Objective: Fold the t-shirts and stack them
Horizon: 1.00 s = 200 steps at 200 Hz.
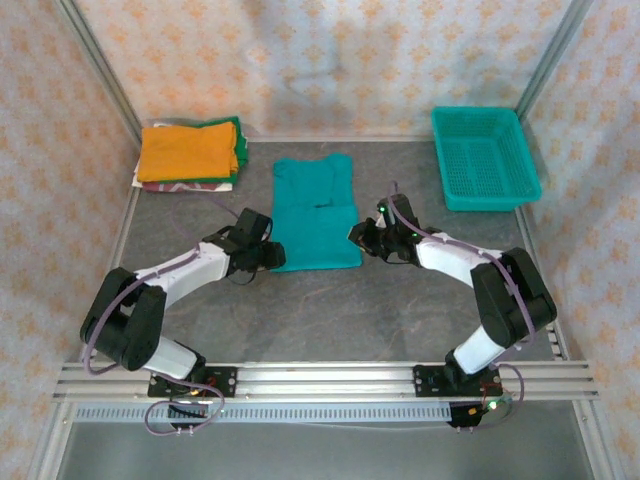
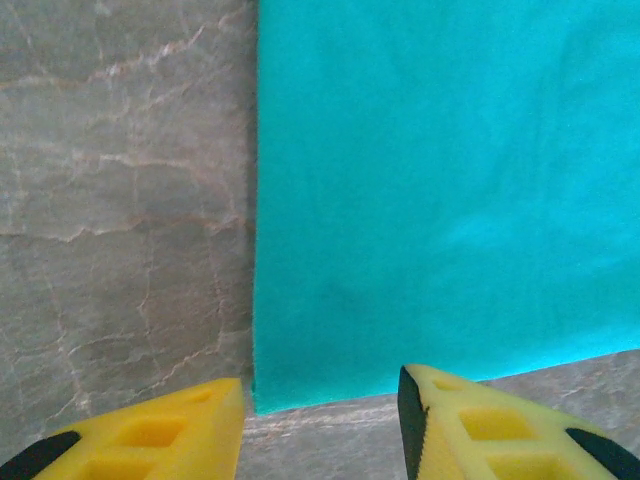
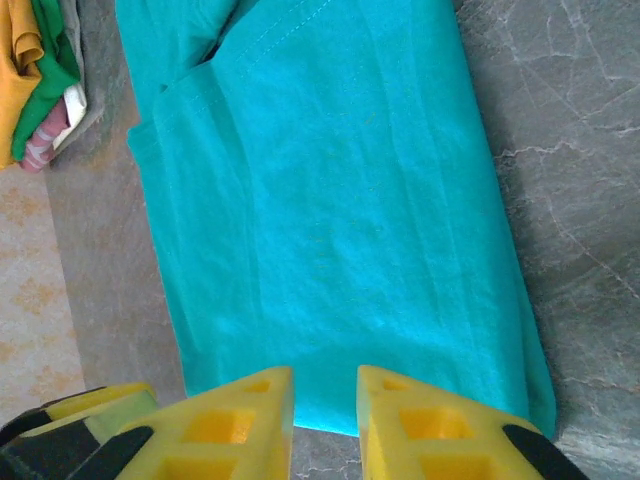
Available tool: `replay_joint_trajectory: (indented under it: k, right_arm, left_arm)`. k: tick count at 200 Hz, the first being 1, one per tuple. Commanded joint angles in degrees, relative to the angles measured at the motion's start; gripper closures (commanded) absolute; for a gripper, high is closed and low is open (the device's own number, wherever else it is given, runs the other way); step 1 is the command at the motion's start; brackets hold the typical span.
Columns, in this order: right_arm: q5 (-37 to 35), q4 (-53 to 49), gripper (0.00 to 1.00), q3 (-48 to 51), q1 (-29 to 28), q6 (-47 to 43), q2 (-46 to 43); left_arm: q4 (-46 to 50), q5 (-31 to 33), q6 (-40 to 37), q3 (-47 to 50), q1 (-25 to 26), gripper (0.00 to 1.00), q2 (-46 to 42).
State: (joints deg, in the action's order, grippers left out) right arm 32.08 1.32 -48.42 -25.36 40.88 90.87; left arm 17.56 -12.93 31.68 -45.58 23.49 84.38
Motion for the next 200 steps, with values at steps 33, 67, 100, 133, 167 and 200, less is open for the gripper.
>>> replay_joint_trajectory:
  k: [33, 67, 100, 133, 167, 200]
  right_arm:
    - [-2.31, 0.84, 0.73, 0.87, -0.47, -1.33, -0.01]
    - [-2.16, 1.31, 0.72, 0.85, -0.52, -1.50, 0.44]
    - [-1.33, 2.60, 0.72, 1.59, -0.57, -1.33, 1.50]
    - [-1.47, 3.64, 0.72, 3.63, -0.57, -0.81, 0.87]
    - [-1.75, 3.67, 0.72, 5.30, -0.56, -0.63, 0.34]
    - [-2.06, 3.90, 0.72, 7.29, -0.56, -0.10, -0.98]
  left_arm:
    - [0.53, 1.85, -0.39, -0.43, -0.72, 0.55, 3.55]
    - [-1.37, 1.26, -0.44, 0.03, -0.63, 0.56, 6.16]
    - [-3.10, 0.00, -0.74, -1.01, -0.55, 0.59, 8.35]
    - [-3.41, -0.52, -0.74, -2.04, -0.48, 0.64, 9.27]
    - [-3.15, -0.78, -0.74, -3.00, -0.11, 0.69, 9.04]
    - [-2.90, -0.37, -2.51, -3.23, -0.11, 0.79, 8.35]
